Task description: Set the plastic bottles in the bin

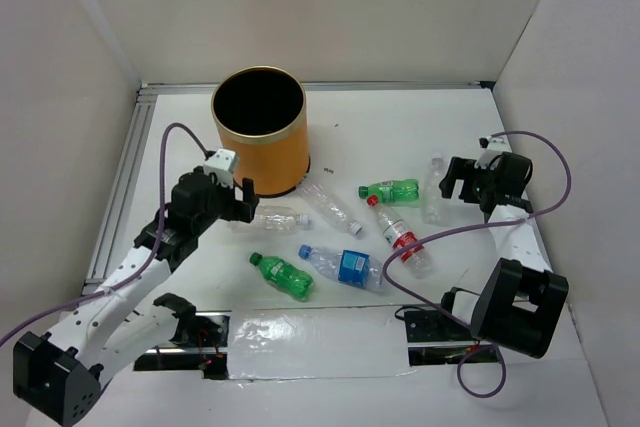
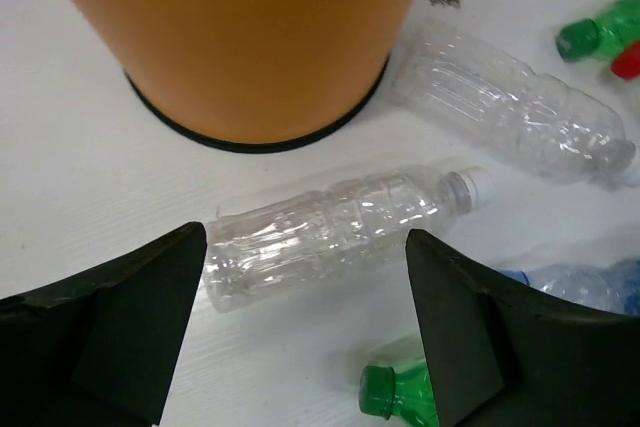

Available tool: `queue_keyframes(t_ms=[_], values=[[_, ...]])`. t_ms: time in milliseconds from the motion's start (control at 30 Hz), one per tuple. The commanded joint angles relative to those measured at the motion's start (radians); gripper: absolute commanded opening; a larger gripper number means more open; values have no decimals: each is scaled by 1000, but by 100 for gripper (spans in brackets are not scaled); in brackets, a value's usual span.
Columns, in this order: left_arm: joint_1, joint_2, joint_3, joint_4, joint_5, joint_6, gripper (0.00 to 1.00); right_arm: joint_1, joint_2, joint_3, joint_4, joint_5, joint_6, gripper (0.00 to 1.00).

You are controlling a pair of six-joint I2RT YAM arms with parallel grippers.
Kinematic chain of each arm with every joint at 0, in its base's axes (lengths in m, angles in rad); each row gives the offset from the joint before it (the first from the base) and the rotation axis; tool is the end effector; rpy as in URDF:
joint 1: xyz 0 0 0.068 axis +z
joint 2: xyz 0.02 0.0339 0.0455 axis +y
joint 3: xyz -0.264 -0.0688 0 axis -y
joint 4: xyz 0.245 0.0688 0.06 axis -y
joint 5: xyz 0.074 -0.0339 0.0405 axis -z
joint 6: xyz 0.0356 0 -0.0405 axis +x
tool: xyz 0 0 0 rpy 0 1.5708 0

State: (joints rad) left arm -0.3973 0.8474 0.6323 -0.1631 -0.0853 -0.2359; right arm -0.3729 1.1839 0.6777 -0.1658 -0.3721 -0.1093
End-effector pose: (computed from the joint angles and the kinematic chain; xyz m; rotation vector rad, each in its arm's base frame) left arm 0.1848 -0.0743 0.2773 0.1015 1.9598 -0.3350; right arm 0.2353 -0.0782 0.2250 0.0905 2.1915 0.1477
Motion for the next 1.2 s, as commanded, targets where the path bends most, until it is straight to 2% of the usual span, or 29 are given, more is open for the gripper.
queue_keyframes(t_ms=[0,67,100,133,167,200,233,267,300,333,367,400,433,467,533,933,1067,1167], values=[[-64,2,26,28,55,96,93,-15,-17,0,6,-80,-53,100],[-93,16,26,39,65,151,86,-15,-17,10,-29,-193,-158,100],[-122,34,35,39,65,171,77,-15,-27,10,-52,-247,-208,99],[-138,48,49,39,65,190,71,-15,-39,10,-92,-295,-255,90],[-155,85,58,39,65,205,65,-15,-40,10,-101,-353,-295,73],[-170,105,67,39,55,243,59,-24,-50,10,-101,-369,-296,36],[-202,126,90,24,55,260,45,-24,-50,10,-101,-378,-305,28],[-216,169,101,11,45,292,39,-24,-59,10,-101,-387,-316,26],[-230,192,110,11,29,308,35,-24,-60,0,-101,-387,-325,32],[-254,214,128,2,19,322,35,-24,-70,0,-110,-401,-335,66],[-264,234,129,-7,10,339,39,-24,-70,-9,-110,-410,-336,87],[-273,254,139,-7,-2,351,48,-24,-81,-18,-110,-428,-345,100],[-285,290,139,-7,-16,365,61,-24,-81,-18,-110,-441,-355,100],[-285,304,139,17,-25,375,70,-24,-90,-27,-110,-458,-366,100],[-294,340,130,55,-39,412,82,-24,-101,-38,-110,-496,-375,100],[-295,553,87,128,-22,578,84,-24,-101,-38,-140,-550,-441,100],[-295,604,90,126,-13,587,83,-24,-101,-38,-158,-561,-461,100],[-295,637,99,126,8,587,77,-24,-101,-38,-169,-582,-483,100]])
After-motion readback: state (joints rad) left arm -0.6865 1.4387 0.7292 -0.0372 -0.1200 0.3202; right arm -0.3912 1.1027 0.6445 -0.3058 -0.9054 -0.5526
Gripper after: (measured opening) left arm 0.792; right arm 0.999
